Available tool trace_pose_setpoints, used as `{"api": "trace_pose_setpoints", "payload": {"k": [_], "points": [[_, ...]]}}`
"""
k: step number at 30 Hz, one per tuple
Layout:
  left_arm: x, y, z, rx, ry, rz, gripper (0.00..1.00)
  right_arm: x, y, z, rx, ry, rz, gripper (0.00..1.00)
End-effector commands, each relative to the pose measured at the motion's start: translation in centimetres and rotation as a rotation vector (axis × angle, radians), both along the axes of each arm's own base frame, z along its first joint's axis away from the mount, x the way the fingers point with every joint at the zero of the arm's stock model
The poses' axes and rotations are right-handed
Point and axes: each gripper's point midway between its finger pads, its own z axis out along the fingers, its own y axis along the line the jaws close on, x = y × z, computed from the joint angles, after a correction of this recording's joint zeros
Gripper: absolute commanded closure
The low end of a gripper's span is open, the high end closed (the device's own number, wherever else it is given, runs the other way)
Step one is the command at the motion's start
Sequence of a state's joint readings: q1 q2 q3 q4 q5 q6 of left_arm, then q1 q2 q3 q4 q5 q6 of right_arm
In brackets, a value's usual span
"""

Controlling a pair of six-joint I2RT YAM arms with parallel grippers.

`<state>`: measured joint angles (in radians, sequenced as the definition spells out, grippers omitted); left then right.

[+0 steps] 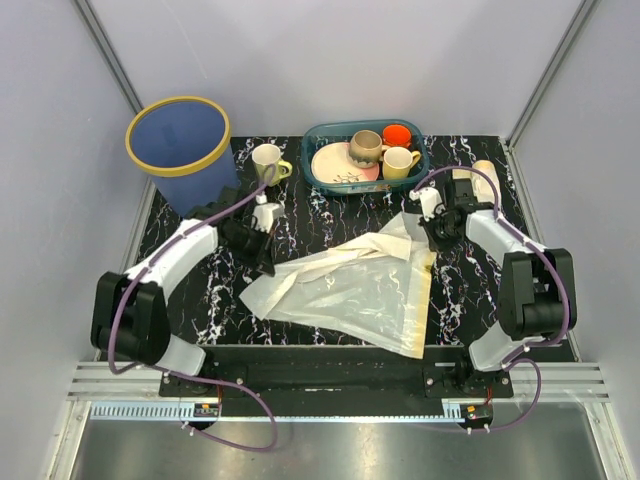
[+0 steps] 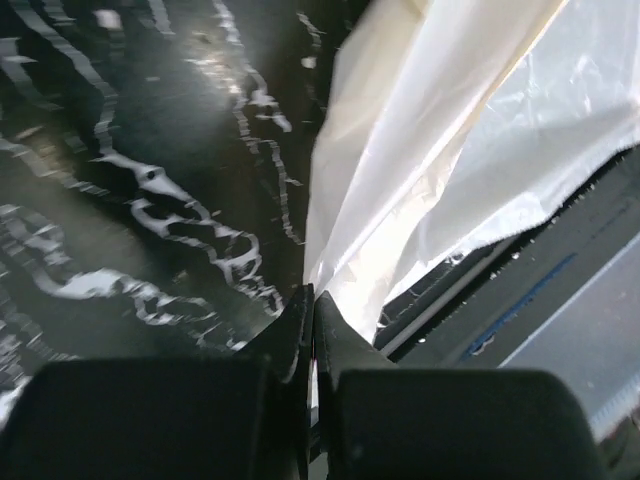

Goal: Put the trash bags into the trash bin

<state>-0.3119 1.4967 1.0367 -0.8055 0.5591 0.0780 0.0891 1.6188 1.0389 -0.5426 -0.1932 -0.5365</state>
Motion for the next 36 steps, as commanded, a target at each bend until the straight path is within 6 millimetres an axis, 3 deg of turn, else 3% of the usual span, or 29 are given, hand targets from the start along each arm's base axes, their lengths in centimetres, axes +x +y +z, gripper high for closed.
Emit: {"api": "trace_pose_setpoints", "payload": {"k": [1, 10, 14, 21, 24, 25, 26, 27, 29, 30, 31, 33, 35, 36], "points": [[1.2, 3.7, 2.4, 0.096, -0.148, 0.094, 1.00, 0.5, -1.5, 1.6, -0.073, -0.083, 0.009, 1.00], [0.3, 9.3, 3.7, 0.331, -0.288, 0.158, 1.00, -1.6, -4.1, 1.5, -0.137, -0.055, 0.018, 1.00], [0.0, 9.4, 3.7, 0.378, -0.242, 0.106, 1.00, -2.7, -4.9, 1.2, -0.160, -0.021, 0.032, 1.00], [-3.1, 11.7, 0.1, 0.621, -0.142, -0.113, 1.00, -4.6, -5.3, 0.4, -0.178, 0.073, 0.102, 1.00], [-3.4, 10.4, -0.3, 0.579, -0.221, -0.194, 0.99, -6.1, -3.5, 0.5, -0.082, 0.148, 0.166, 1.00], [-2.9, 9.6, -0.1, 0.555, -0.266, -0.207, 0.94, -6.5, -2.9, 0.7, -0.046, 0.171, 0.165, 1.00], [-3.0, 8.7, 0.1, 0.502, -0.285, -0.236, 0.84, -7.1, -2.3, 1.4, -0.011, 0.205, 0.177, 0.94], [-3.1, 7.5, 0.6, 0.431, -0.307, -0.249, 0.67, -7.4, -1.4, 1.6, 0.045, 0.230, 0.195, 0.85], [-2.1, 6.0, 2.3, 0.358, -0.366, -0.259, 0.46, -7.5, -0.5, 2.9, 0.094, 0.256, 0.196, 0.63], [-1.8, 5.1, 3.0, 0.316, -0.375, -0.260, 0.38, -7.5, 0.1, 3.4, 0.133, 0.257, 0.204, 0.39], [-0.6, 4.5, 4.7, 0.280, -0.414, -0.242, 0.31, -7.3, 0.4, 4.0, 0.152, 0.257, 0.174, 0.30], [0.4, 3.3, 6.4, 0.205, -0.438, -0.254, 0.23, -6.7, 1.4, 5.4, 0.208, 0.252, 0.164, 0.17], [2.3, 2.5, 8.1, 0.177, -0.482, -0.234, 0.17, -5.8, 1.0, 6.7, 0.248, 0.245, 0.108, 0.11], [3.2, 2.2, 7.4, 0.182, -0.462, -0.231, 0.17, -5.4, 1.1, 6.5, 0.270, 0.265, 0.084, 0.10]]}}
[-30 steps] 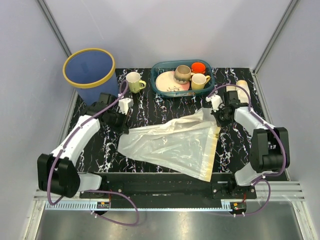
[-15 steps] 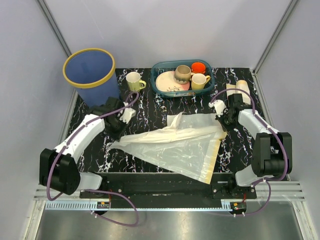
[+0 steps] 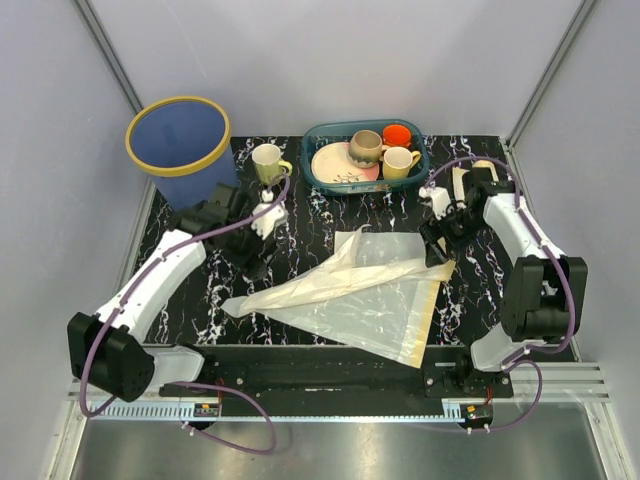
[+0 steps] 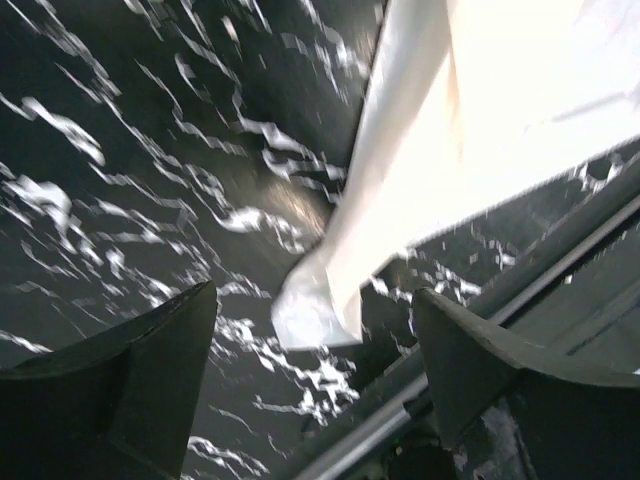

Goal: Put the trash bags into the trash bin

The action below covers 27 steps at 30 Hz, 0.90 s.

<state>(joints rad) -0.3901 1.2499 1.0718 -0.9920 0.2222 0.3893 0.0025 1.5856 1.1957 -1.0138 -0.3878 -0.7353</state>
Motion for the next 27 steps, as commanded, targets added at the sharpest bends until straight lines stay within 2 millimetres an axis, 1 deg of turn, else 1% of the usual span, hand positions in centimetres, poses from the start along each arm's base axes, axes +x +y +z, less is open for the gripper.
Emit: {"api": "trace_pose_setpoints", "payload": {"k": [1, 2, 3, 4, 5, 7, 8, 10, 11, 12, 13, 14, 16, 17, 18, 20, 21, 22, 23, 24, 25, 27], "points": [[4.9, -3.5, 3.0, -0.143, -0.082, -0.026, 0.17, 1.1, 1.0, 2.6, 0.149, 0.074, -0.146, 0.06], [5.6, -4.2, 3.3, -0.161, -0.069, -0.011, 0.19, 1.9, 0.7, 2.6, 0.136, 0.076, -0.179, 0.05], [5.8, -5.0, 1.8, -0.168, 0.000, -0.011, 0.20, 2.4, 0.3, 1.5, 0.123, 0.115, -0.218, 0.03], [6.0, -5.9, 1.5, -0.182, 0.025, -0.017, 0.21, 3.0, -0.4, 1.1, 0.125, 0.144, -0.303, 0.02], [6.0, -7.1, 0.7, -0.215, 0.085, -0.016, 0.21, 4.0, -1.0, 0.7, 0.126, 0.163, -0.346, 0.02], [5.8, -8.4, -0.1, -0.244, 0.143, -0.024, 0.21, 4.7, -2.1, 0.1, 0.126, 0.198, -0.437, 0.02], [5.4, -9.2, -1.1, -0.269, 0.218, -0.013, 0.20, 5.2, -2.4, -0.4, 0.118, 0.213, -0.448, 0.02], [4.8, -10.1, -2.1, -0.285, 0.283, -0.008, 0.19, 5.3, -2.7, -1.2, 0.099, 0.234, -0.475, 0.02], [4.7, -10.4, -3.1, -0.282, 0.326, 0.006, 0.19, 5.3, -3.0, -2.2, 0.079, 0.253, -0.481, 0.02], [4.7, -10.6, -3.6, -0.279, 0.340, 0.009, 0.19, 5.3, -3.2, -2.7, 0.064, 0.263, -0.501, 0.02], [4.5, -10.7, -4.2, -0.270, 0.350, 0.012, 0.19, 5.6, -3.5, -3.3, 0.054, 0.256, -0.502, 0.02], [4.7, -10.7, -5.0, -0.257, 0.361, 0.032, 0.19, 5.4, -3.7, -4.4, 0.036, 0.274, -0.503, 0.02], [4.7, -10.8, -6.0, -0.243, 0.366, 0.040, 0.20, 5.5, -4.0, -5.5, 0.016, 0.279, -0.509, 0.03], [4.5, -10.8, -6.7, -0.228, 0.384, 0.044, 0.21, 5.3, -3.8, -6.3, 0.025, 0.308, -0.508, 0.04], [4.4, -10.8, -7.0, -0.222, 0.390, 0.041, 0.22, 5.2, -3.6, -6.5, 0.034, 0.323, -0.515, 0.08], [3.8, -11.2, -7.7, -0.211, 0.397, 0.030, 0.23, 5.0, -2.7, -7.0, 0.079, 0.357, -0.508, 0.11], [3.4, -11.5, -8.0, -0.209, 0.403, 0.023, 0.24, 4.8, -2.4, -7.1, 0.089, 0.371, -0.508, 0.18], [2.9, -11.5, -8.3, -0.210, 0.420, 0.029, 0.28, 4.6, -2.1, -7.2, 0.097, 0.387, -0.501, 0.23], [2.7, -11.9, -8.3, -0.224, 0.432, 0.023, 0.31, 4.2, -1.4, -7.4, 0.122, 0.411, -0.481, 0.26], [2.4, -12.2, -8.4, -0.232, 0.442, 0.018, 0.32, 4.0, -1.1, -7.4, 0.120, 0.419, -0.460, 0.32], [2.1, -12.3, -8.4, -0.243, 0.460, 0.022, 0.35, 3.7, -1.1, -7.4, 0.118, 0.427, -0.454, 0.35], [1.6, -12.8, -8.0, -0.280, 0.484, 0.003, 0.39, 3.9, -1.3, -7.6, 0.104, 0.411, -0.439, 0.46]]}}
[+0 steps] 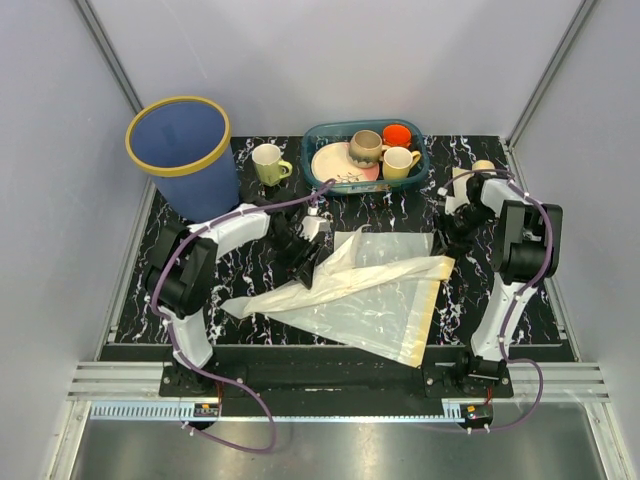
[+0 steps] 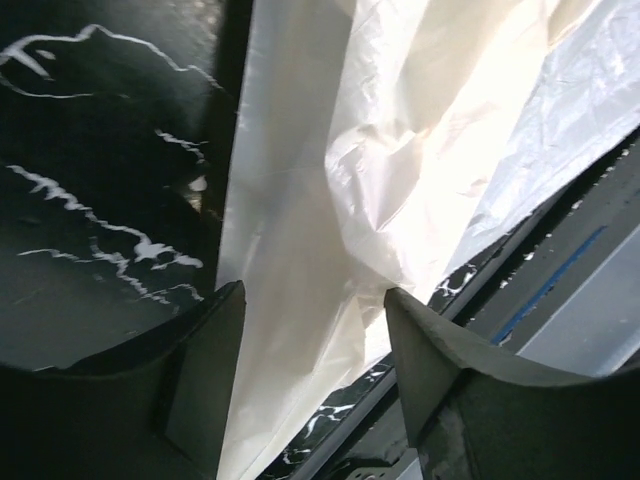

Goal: Put the trash bags into the trash bin

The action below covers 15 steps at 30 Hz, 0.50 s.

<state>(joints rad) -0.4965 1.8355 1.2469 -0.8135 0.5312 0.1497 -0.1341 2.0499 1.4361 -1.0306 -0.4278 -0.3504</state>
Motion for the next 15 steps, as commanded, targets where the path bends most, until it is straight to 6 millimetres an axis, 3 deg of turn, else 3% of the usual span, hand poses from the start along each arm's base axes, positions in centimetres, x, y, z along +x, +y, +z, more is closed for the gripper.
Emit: {"api": "trace_pose_setpoints", "payload": {"k": [1, 2, 3, 4, 6, 8, 10, 11, 12, 13, 14, 15], "points": [[-0.8, -1.8, 0.6, -0.102, 0.045, -0.003, 0.43, -0.5, 1.0, -0.8, 0.023, 0.014, 0.046, 0.60], [-1.0, -1.7, 0.5, -0.102, 0.052, 0.001, 0.56, -0.5, 0.6, -1.1, -0.005, 0.014, 0.053, 0.67], [-1.1, -1.7, 0.6, -0.104, 0.052, 0.003, 0.62, -0.3, 0.3, -1.4, -0.018, 0.004, 0.056, 0.76], [-1.1, -1.6, 0.5, -0.101, 0.053, 0.007, 0.66, -0.4, 0.0, -1.6, -0.034, 0.009, 0.058, 0.98], [-0.7, -1.1, 0.9, -0.078, -0.003, 0.026, 0.73, -0.2, -0.4, -1.9, -0.056, -0.008, 0.074, 1.00], [0.8, 0.1, 2.2, -0.034, -0.139, 0.068, 0.91, -0.4, -1.4, -2.0, -0.116, -0.035, 0.094, 1.00], [1.1, 1.7, 2.7, 0.024, -0.225, 0.106, 0.97, -0.4, -2.5, -2.5, -0.185, -0.065, 0.106, 1.00], [2.2, 3.0, 4.3, 0.064, -0.336, 0.143, 1.00, -0.3, -2.9, -2.3, -0.203, -0.084, 0.120, 1.00], [1.9, 3.9, 4.3, 0.100, -0.371, 0.145, 1.00, -0.3, -3.1, -2.3, -0.213, -0.086, 0.124, 1.00], [2.0, 4.5, 5.8, 0.112, -0.455, 0.131, 1.00, -0.5, -3.3, -2.3, -0.223, -0.085, 0.129, 1.00], [2.3, 5.9, 6.0, 0.185, -0.519, 0.137, 1.00, -0.4, -3.2, -2.2, -0.223, -0.091, 0.132, 1.00], [1.9, 5.8, 6.2, 0.203, -0.556, 0.108, 1.00, -0.4, -3.2, -2.2, -0.220, -0.096, 0.131, 1.00]]}}
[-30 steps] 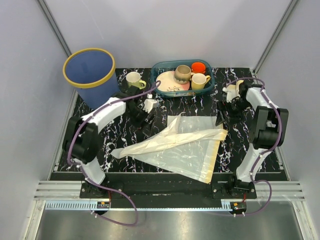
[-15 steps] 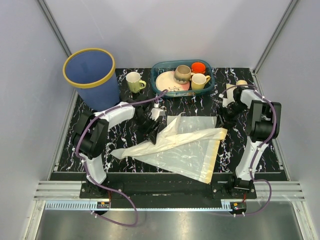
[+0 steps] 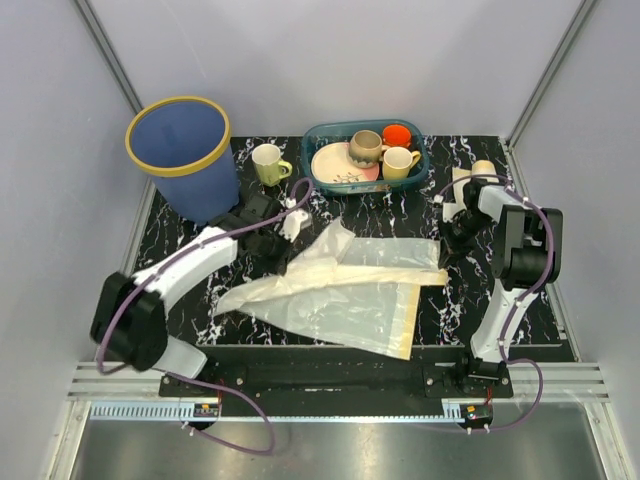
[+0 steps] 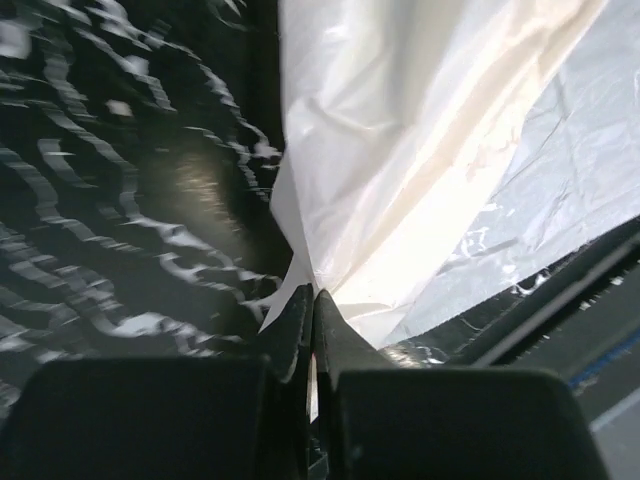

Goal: Put the trash bags into the trash bin

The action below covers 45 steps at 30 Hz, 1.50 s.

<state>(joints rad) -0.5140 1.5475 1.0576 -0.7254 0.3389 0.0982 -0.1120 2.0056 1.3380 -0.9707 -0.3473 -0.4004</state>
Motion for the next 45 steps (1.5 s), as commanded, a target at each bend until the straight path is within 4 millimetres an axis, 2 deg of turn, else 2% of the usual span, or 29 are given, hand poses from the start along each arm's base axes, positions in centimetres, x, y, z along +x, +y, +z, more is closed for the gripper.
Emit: {"api": "trace_pose_setpoints", "payload": {"k": [1, 4, 6, 8, 9, 10, 12, 13, 15, 16, 17, 19, 20, 23, 24, 26, 27, 28, 29, 30, 31, 33, 35, 38, 40, 41, 42, 43, 45], "points": [[1.9, 3.4, 3.7, 0.166, -0.358, 0.002, 1.00, 1.3, -2.5, -0.8, -0.134, -0.089, 0.059, 1.00], [0.4, 3.9, 3.0, 0.282, -0.441, -0.100, 1.00, 1.5, -2.3, -0.6, -0.121, -0.095, 0.055, 1.00], [-0.7, 2.7, 2.7, 0.305, -0.485, -0.192, 1.00, 1.5, -2.2, -0.3, -0.115, -0.097, 0.066, 1.00], [-1.2, 3.1, 1.8, 0.382, -0.515, -0.246, 1.00, 1.7, -2.1, 0.3, -0.107, -0.116, 0.084, 1.00], [-2.0, 2.3, 1.6, 0.398, -0.538, -0.324, 0.96, 1.5, -2.0, 0.4, -0.103, -0.116, 0.090, 1.00], [-2.0, 2.0, 2.0, 0.398, -0.582, -0.340, 0.80, 1.4, -2.0, 0.6, -0.101, -0.117, 0.098, 1.00], [-4.2, 0.8, 1.6, 0.328, -0.565, -0.449, 0.62, 1.0, -2.0, 0.7, -0.096, -0.115, 0.124, 1.00], [-5.5, -0.3, 2.4, 0.223, -0.537, -0.467, 0.50, 0.9, -2.0, 0.8, -0.096, -0.122, 0.137, 1.00], [-5.1, -0.5, 4.8, 0.089, -0.509, -0.370, 0.41, 0.7, -1.9, 0.9, -0.091, -0.128, 0.147, 1.00], [-6.4, -1.1, 5.6, -0.033, -0.416, -0.389, 0.40, 0.7, -2.0, 1.2, -0.091, -0.139, 0.156, 1.00], [-3.7, 0.2, 7.6, -0.070, -0.430, -0.263, 0.38, 0.8, -2.0, 1.4, -0.091, -0.151, 0.160, 1.00], [-1.8, 0.8, 9.0, -0.141, -0.406, -0.173, 0.34, 0.7, -1.9, 1.5, -0.093, -0.166, 0.181, 1.00], [-0.1, 1.8, 9.4, -0.140, -0.414, -0.100, 0.26, 0.8, -1.9, 1.4, -0.097, -0.171, 0.187, 1.00], [3.2, 1.4, 8.3, -0.111, -0.328, 0.016, 0.23, 0.9, -2.0, 1.3, -0.099, -0.178, 0.194, 1.00], [4.5, 0.5, 7.2, -0.108, -0.253, 0.048, 0.23, 1.0, -1.9, 1.3, -0.098, -0.179, 0.192, 1.00], [5.1, -1.0, 6.1, -0.137, -0.159, 0.066, 0.23, 1.1, -1.8, 1.4, -0.093, -0.178, 0.185, 1.00], [5.4, -2.1, 4.7, -0.150, -0.083, 0.087, 0.22, 1.2, -1.8, 1.5, -0.091, -0.180, 0.180, 1.00], [6.0, -3.3, 5.2, -0.198, -0.061, 0.091, 0.21, 1.3, -1.8, 1.6, -0.091, -0.181, 0.179, 1.00], [6.3, -3.8, 4.8, -0.208, -0.027, 0.106, 0.21, 1.2, -1.7, 1.6, -0.089, -0.179, 0.177, 1.00], [6.4, -4.2, 3.4, -0.205, 0.042, 0.142, 0.21, 1.3, -1.6, 1.6, -0.083, -0.181, 0.177, 1.00], [6.4, -4.9, 3.3, -0.229, 0.077, 0.142, 0.21, 1.3, -1.6, 1.7, -0.083, -0.181, 0.176, 1.00], [6.1, -5.3, 1.5, -0.231, 0.177, 0.186, 0.22, 1.3, -1.5, 1.8, -0.077, -0.181, 0.173, 1.00], [5.2, -6.3, 1.0, -0.281, 0.257, 0.185, 0.26, 1.3, -1.4, 1.7, -0.075, -0.180, 0.173, 1.00], [4.7, -7.7, 1.0, -0.381, 0.351, 0.207, 0.45, 1.2, -1.5, 1.5, -0.077, -0.174, 0.176, 1.00], [5.6, -8.0, 2.0, -0.408, 0.286, 0.196, 0.63, 1.2, -1.5, 1.5, -0.079, -0.176, 0.177, 1.00], [6.1, -7.8, 2.5, -0.402, 0.242, 0.188, 0.84, 1.2, -1.5, 1.5, -0.079, -0.175, 0.179, 1.00], [6.9, -7.6, 4.5, -0.409, 0.142, 0.152, 0.92, 1.1, -1.5, 1.6, -0.080, -0.178, 0.179, 1.00], [7.5, -7.4, 5.5, -0.396, 0.065, 0.134, 0.98, 1.2, -1.5, 1.6, -0.077, -0.180, 0.178, 1.00], [7.0, -8.2, 8.6, -0.386, -0.111, 0.004, 1.00, 1.2, -1.4, 1.7, -0.073, -0.185, 0.177, 1.00]]}}
